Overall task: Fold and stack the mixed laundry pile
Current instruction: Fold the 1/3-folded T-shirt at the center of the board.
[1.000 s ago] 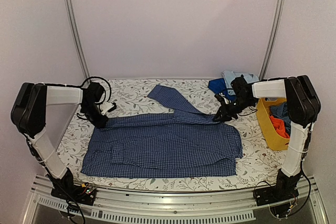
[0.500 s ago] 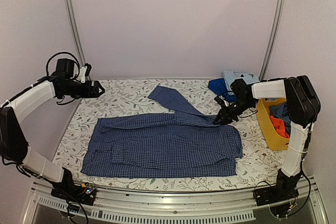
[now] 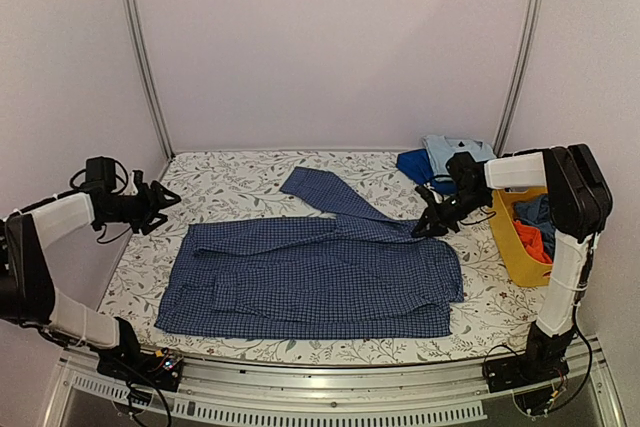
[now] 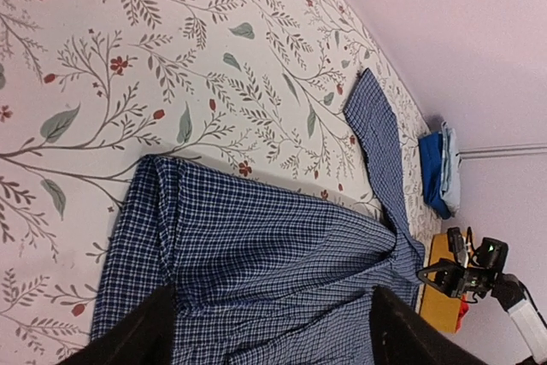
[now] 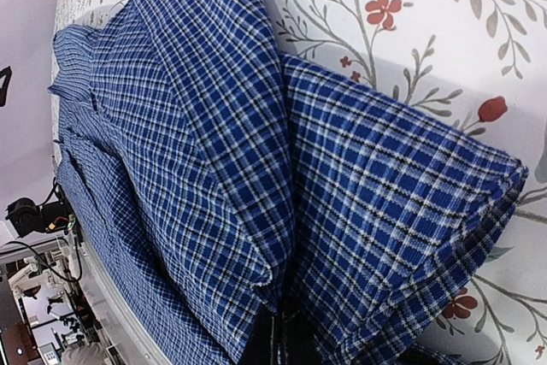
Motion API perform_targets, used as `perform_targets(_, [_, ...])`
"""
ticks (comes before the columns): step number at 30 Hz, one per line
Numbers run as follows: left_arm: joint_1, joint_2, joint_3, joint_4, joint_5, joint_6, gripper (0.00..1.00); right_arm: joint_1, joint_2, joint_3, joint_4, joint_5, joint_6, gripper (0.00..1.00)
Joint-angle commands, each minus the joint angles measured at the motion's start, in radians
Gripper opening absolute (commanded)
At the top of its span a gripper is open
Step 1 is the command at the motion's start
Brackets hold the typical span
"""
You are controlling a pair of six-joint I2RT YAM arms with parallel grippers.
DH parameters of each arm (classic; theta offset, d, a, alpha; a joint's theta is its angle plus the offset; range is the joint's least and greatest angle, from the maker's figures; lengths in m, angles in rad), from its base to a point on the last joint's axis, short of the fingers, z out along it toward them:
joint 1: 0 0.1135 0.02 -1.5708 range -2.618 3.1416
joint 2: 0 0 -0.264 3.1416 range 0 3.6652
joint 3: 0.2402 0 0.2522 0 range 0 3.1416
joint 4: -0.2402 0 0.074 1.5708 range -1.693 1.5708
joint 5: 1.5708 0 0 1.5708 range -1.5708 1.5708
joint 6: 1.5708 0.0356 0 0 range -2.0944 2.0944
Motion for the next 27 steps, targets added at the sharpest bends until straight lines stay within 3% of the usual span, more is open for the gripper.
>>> perform_targets(1, [-0.022, 0.083, -0.028, 0.061, 0.064, -0.059, 0.66, -0.001, 0.036, 0.010, 0.011, -0.017, 0.012, 0.00])
perform_targets(13, [-0.070, 0.328, 0.051, 0.066, -0.045, -0.051, 0.48, -0.001, 0.043, 0.031, -0.003, -0.013, 0.022, 0.00])
perform_targets(27, [-0.095, 0.526, 0.158, 0.111, -0.029, -0.038, 0.33, -0.002, 0.042, 0.036, 0.003, -0.018, 0.045, 0.00])
